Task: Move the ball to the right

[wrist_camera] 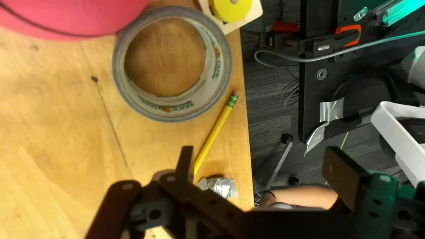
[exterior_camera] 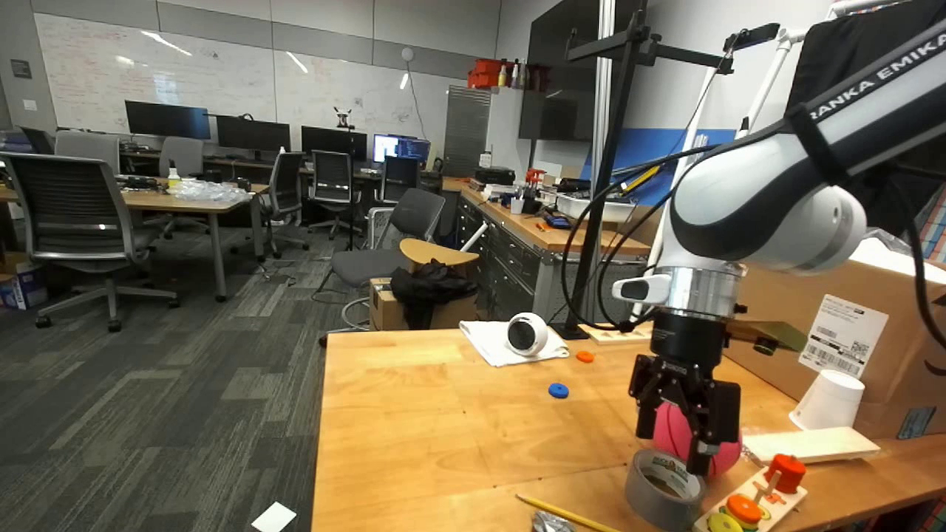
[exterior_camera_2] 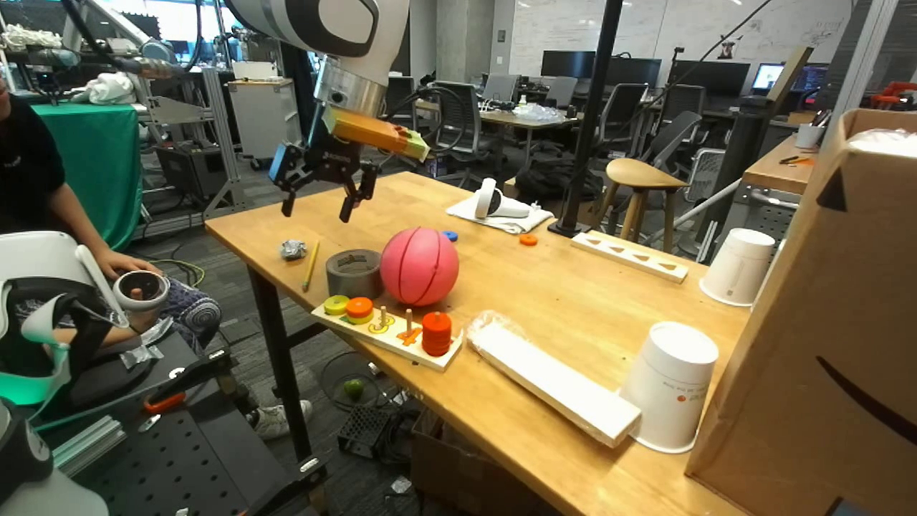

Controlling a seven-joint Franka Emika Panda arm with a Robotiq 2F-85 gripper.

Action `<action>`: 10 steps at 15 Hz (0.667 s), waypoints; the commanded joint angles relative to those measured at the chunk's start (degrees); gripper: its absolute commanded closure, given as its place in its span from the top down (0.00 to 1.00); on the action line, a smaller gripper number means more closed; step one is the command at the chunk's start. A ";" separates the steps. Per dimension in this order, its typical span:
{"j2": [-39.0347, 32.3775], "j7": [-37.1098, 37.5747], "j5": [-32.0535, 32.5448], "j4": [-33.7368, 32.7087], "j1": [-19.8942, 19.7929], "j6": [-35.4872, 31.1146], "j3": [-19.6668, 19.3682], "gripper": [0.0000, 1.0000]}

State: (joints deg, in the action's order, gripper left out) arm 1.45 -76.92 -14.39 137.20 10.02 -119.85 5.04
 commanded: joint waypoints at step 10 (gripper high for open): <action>-6.42 -26.31 -0.50 -9.47 -5.04 16.70 0.49 1.00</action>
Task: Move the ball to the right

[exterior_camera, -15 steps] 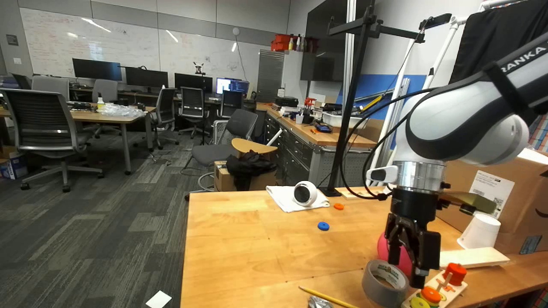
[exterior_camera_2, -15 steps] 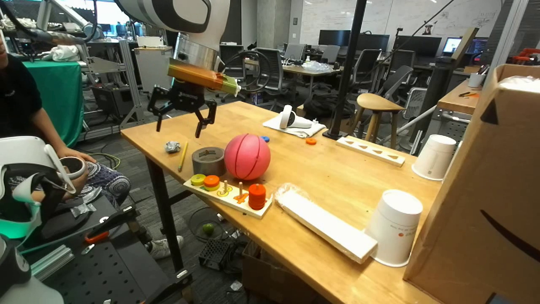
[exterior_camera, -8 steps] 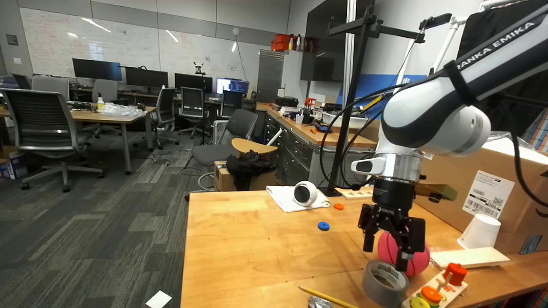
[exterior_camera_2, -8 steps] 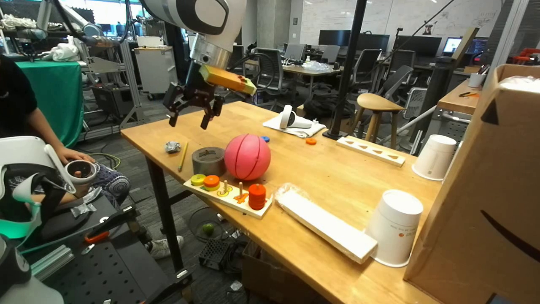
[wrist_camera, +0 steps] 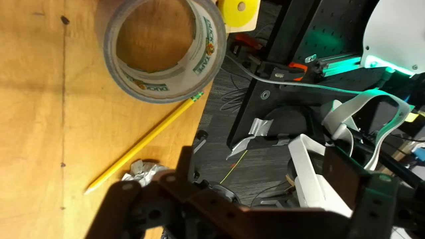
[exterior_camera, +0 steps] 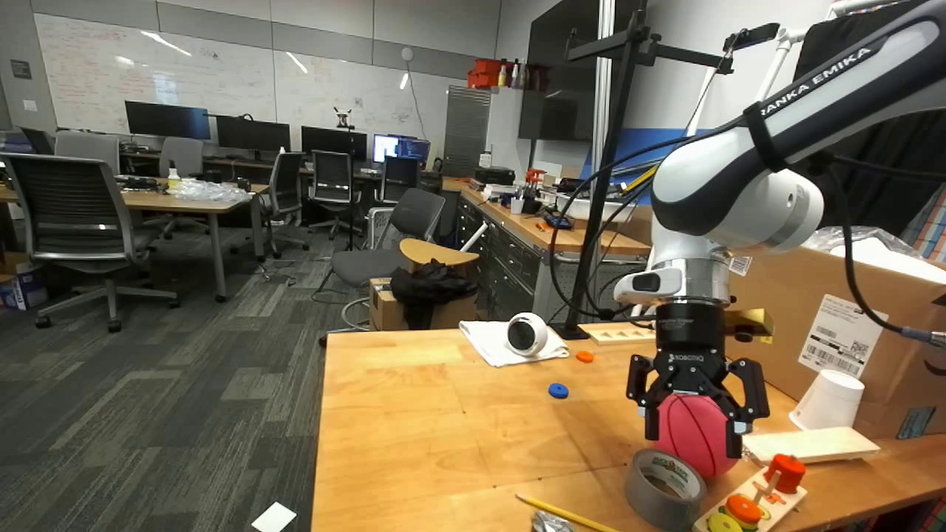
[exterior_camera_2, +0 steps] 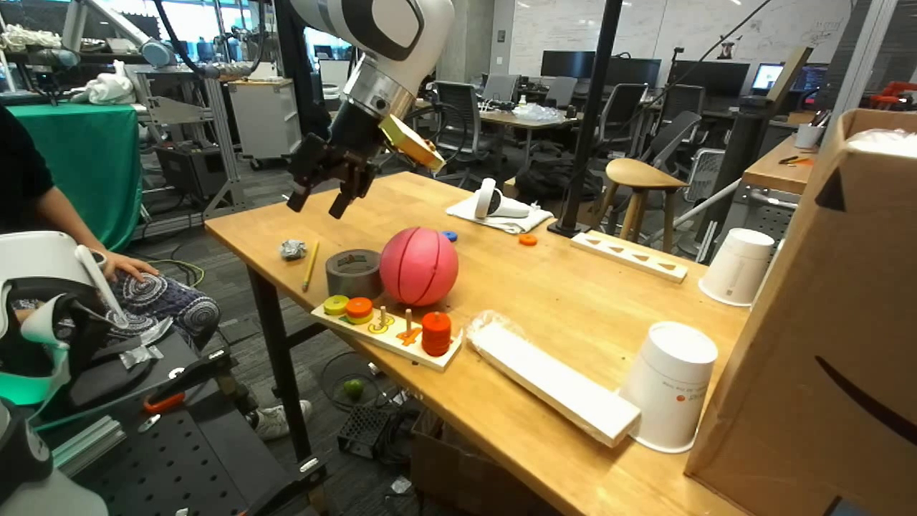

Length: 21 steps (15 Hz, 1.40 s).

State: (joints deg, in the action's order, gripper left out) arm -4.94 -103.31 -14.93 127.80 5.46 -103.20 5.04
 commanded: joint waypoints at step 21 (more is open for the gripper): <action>3.19 -11.90 0.63 3.88 -1.70 -17.91 -0.37 1.00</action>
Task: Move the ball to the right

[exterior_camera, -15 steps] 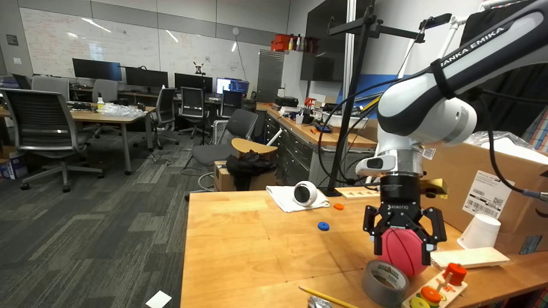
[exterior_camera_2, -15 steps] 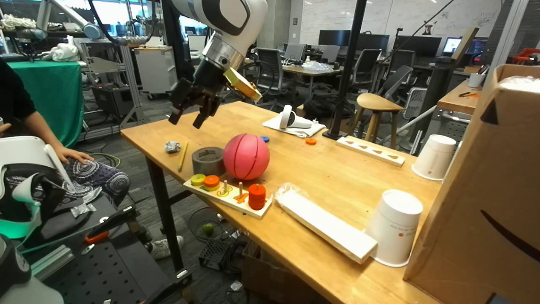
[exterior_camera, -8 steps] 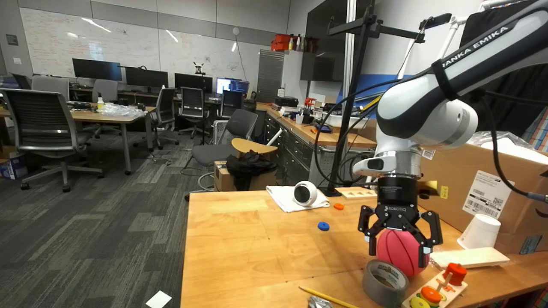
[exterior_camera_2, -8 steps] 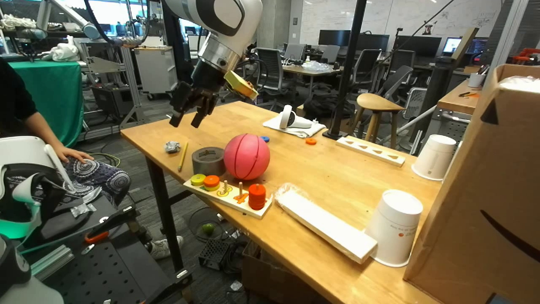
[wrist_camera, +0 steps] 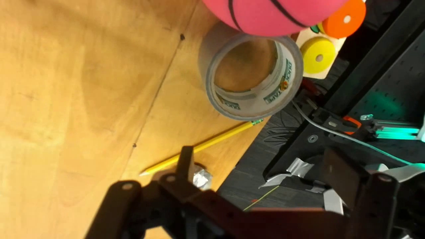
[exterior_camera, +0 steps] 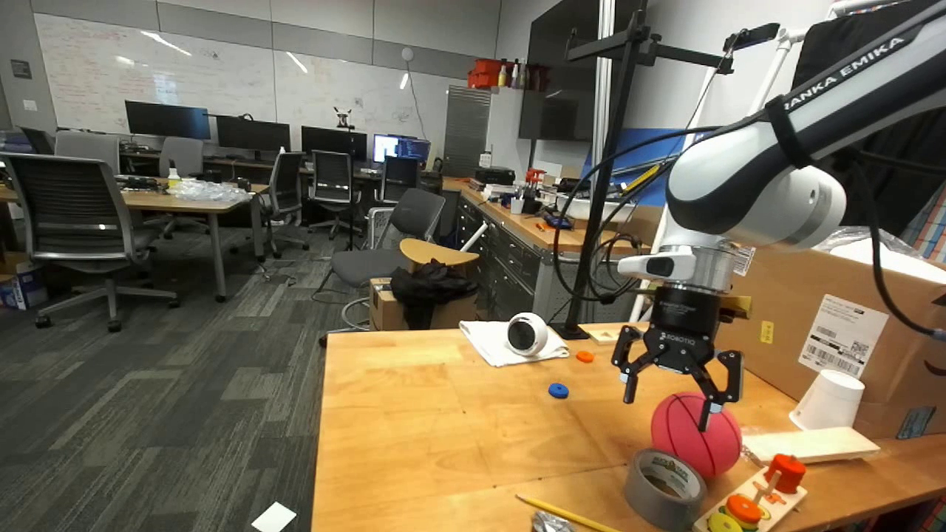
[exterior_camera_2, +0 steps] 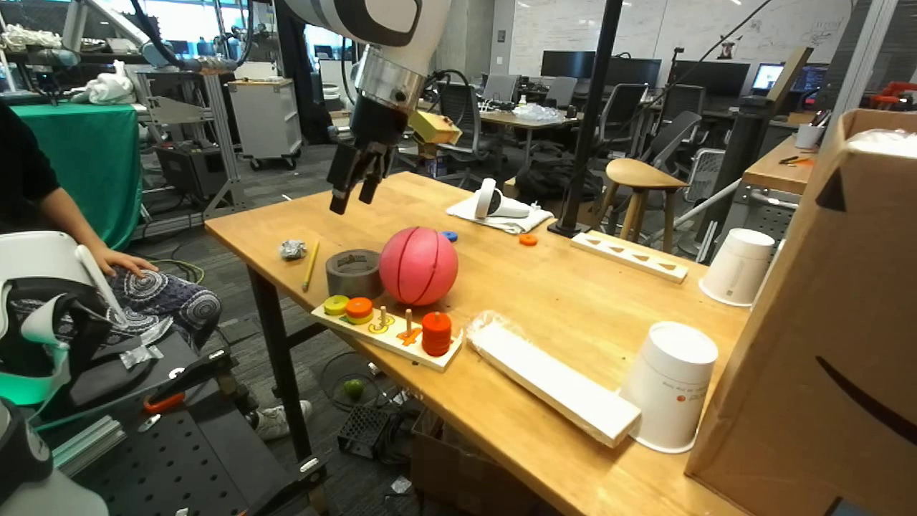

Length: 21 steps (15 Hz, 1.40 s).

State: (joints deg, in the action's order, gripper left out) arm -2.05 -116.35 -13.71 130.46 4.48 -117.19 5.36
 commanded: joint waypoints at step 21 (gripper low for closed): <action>-14.43 -11.61 17.36 -15.88 -8.21 -11.45 -5.62 1.00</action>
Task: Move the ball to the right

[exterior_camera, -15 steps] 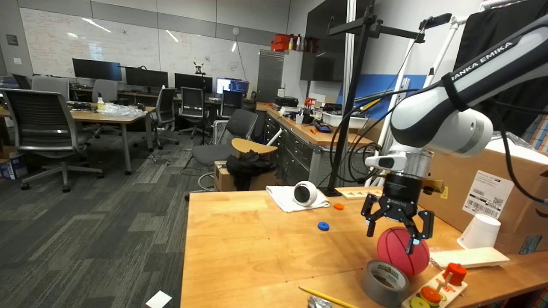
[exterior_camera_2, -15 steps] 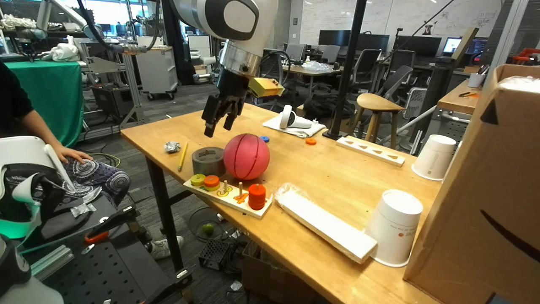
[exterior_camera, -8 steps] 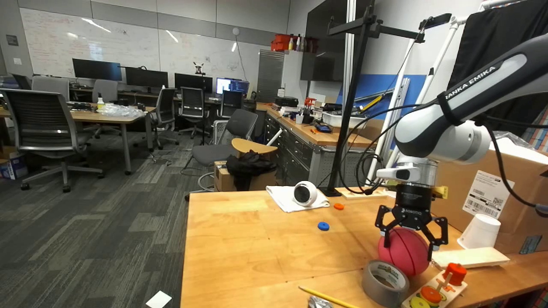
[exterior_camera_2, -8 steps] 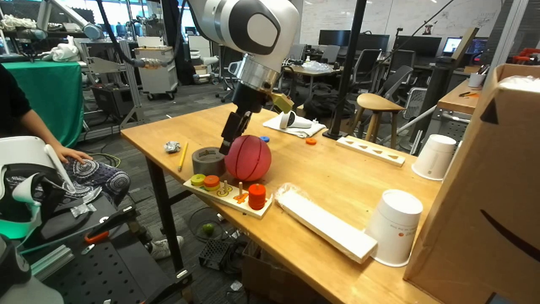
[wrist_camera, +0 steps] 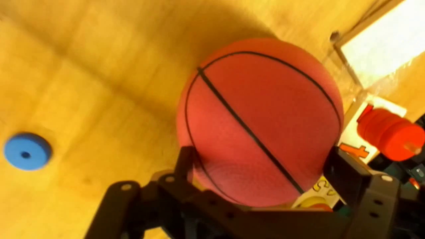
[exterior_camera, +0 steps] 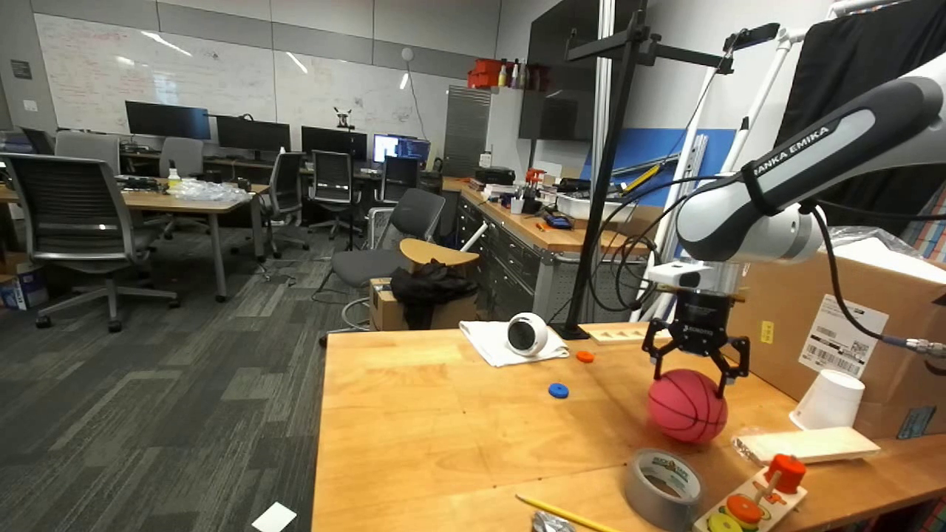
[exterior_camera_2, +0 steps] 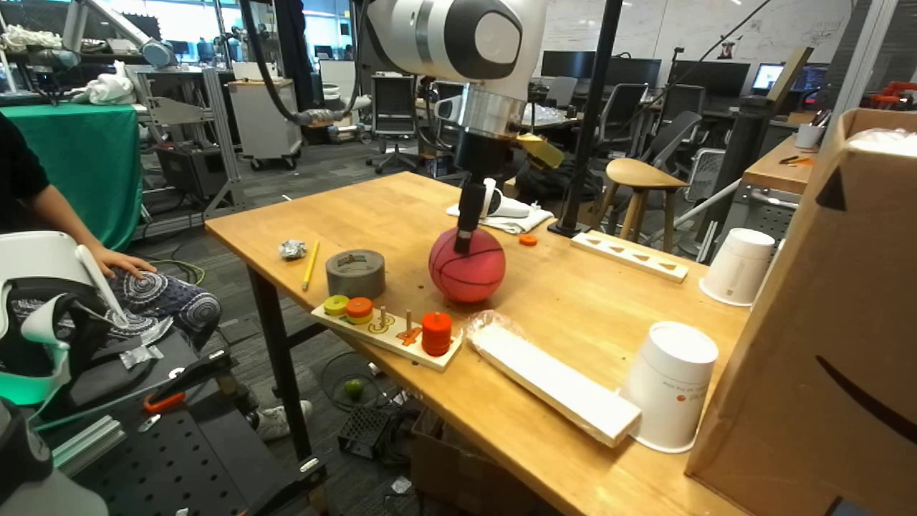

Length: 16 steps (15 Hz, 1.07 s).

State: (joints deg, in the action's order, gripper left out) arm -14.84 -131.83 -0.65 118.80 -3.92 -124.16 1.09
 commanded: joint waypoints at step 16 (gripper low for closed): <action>3.54 58.54 25.97 -4.58 34.62 -15.48 -23.37 1.00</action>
State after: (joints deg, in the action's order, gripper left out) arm -13.11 -84.45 21.09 115.90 22.76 -148.71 -20.02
